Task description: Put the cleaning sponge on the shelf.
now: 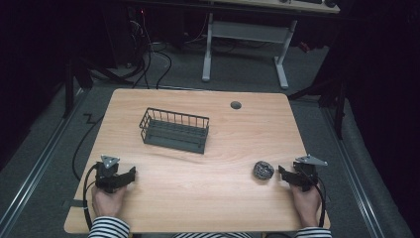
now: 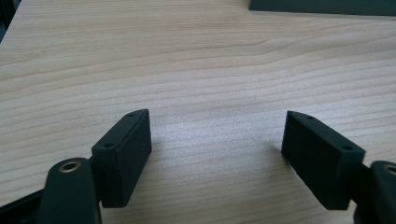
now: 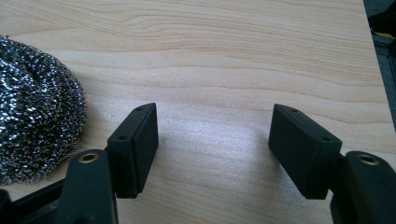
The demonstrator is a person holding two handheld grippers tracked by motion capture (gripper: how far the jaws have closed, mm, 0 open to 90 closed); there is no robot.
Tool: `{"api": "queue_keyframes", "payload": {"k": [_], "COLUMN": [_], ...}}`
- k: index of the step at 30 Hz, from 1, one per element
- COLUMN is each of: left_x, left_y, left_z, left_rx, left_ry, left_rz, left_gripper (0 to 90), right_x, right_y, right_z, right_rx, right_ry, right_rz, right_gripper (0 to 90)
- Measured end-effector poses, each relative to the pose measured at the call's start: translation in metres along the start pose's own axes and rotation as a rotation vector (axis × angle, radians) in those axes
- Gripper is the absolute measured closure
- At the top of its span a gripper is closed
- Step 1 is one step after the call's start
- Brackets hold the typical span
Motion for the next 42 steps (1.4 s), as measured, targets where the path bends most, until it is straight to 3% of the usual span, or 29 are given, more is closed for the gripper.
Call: {"api": "queue_keyframes", "payload": {"k": [8,13,23,27,32,38,39,42], "left_x": [-0.003,-0.009,-0.034,-0.046,-0.058,-0.083,-0.094,-0.104], "left_y": [-0.001,-0.006,-0.015,-0.017,-0.019,-0.026,-0.028,-0.030], "left_z": [-0.002,-0.002,0.004,0.007,0.010,0.013,0.014,0.016], "left_rx": [0.019,0.054,0.096,0.085,0.106,0.141,0.141,0.149], "left_ry": [-0.040,-0.062,-0.038,-0.012,0.000,0.005,0.018,0.033], "left_rz": [-0.011,-0.016,0.000,0.012,0.015,0.028,0.028,0.021], "left_gripper": [27.1,27.8,29.4,30.4,31.2,32.7,32.7,32.7], "right_x": [0.000,0.000,0.000,0.000,0.000,0.000,0.000,0.000], "right_y": [0.000,0.000,0.000,0.000,0.000,0.000,0.000,0.000], "right_z": [0.000,0.000,0.000,0.000,0.000,0.000,0.000,0.000], "right_rx": [0.000,-0.001,-0.002,-0.001,0.000,0.000,0.000,0.000], "right_ry": [-0.001,-0.001,-0.003,-0.006,-0.004,-0.003,-0.003,-0.004], "right_rz": [-0.001,0.000,-0.001,0.000,0.000,0.000,0.000,0.000], "right_gripper": [33.3,33.1,32.7,32.5,32.4,32.4,32.3,32.3]}}
Point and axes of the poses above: each handheld gripper's, and its own axes: y roughly forward along the jaws, x roughly out of its underside, z roughly to its right, the point moved 8 cm from there along y, roughly forward along the jaws, and after that the axes turned 8 degrees about -x, right-handed, at the moved point
